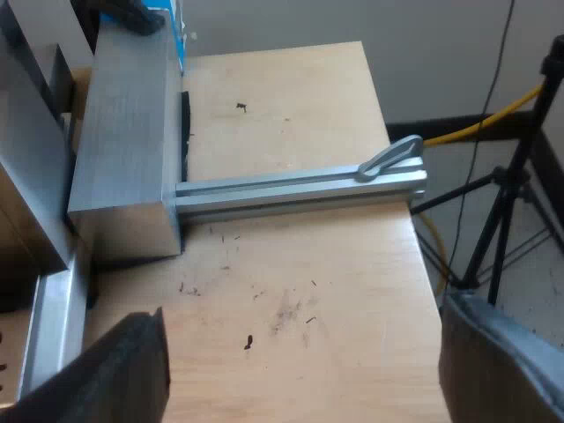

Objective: Place mug into machine

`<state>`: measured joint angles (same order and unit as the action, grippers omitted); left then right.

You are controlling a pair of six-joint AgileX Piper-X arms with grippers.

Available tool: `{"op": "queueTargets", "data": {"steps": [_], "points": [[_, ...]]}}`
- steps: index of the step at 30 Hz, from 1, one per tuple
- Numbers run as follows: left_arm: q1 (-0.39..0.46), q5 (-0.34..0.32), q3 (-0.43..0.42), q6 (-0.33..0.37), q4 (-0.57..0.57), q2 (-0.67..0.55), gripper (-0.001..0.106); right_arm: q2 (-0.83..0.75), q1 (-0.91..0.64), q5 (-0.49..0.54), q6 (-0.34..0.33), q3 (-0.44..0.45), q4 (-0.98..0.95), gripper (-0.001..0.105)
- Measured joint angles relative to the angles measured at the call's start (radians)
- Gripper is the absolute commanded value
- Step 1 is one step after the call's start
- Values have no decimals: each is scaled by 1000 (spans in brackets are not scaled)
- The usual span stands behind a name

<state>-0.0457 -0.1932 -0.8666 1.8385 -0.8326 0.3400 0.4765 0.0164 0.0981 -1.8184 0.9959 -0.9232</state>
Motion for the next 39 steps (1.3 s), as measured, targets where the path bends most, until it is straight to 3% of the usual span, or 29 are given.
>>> {"op": "queueTargets", "data": {"steps": [3, 6, 12, 13, 19, 24, 35, 36, 39], "points": [[0, 92, -2, -30, -120, -101, 81, -100, 0, 0, 4, 0, -45, 66], [0, 131, -7, -65, -194, -177, 81, -172, 0, 0, 9, 0, -87, 66], [0, 140, -7, -69, -263, -260, 81, -278, 0, 0, 15, 0, -163, 66], [0, 143, -7, -89, -328, -340, 81, -294, 0, 0, 14, 0, -173, 66], [0, 143, -8, -120, -448, -355, 81, -446, 0, 0, 14, -11, -223, 66], [2, 161, -19, -135, -572, -355, 81, -485, 0, 4, 14, -56, -245, 66], [2, 165, -8, -140, -460, -355, 81, -485, 0, 22, 14, -165, -96, 66], [2, 165, 46, -140, -344, -355, 81, -485, 0, 24, 14, -208, -48, 66], [2, 165, 97, -140, -302, -355, 81, -483, 0, 24, 15, -248, -43, 66]]}}
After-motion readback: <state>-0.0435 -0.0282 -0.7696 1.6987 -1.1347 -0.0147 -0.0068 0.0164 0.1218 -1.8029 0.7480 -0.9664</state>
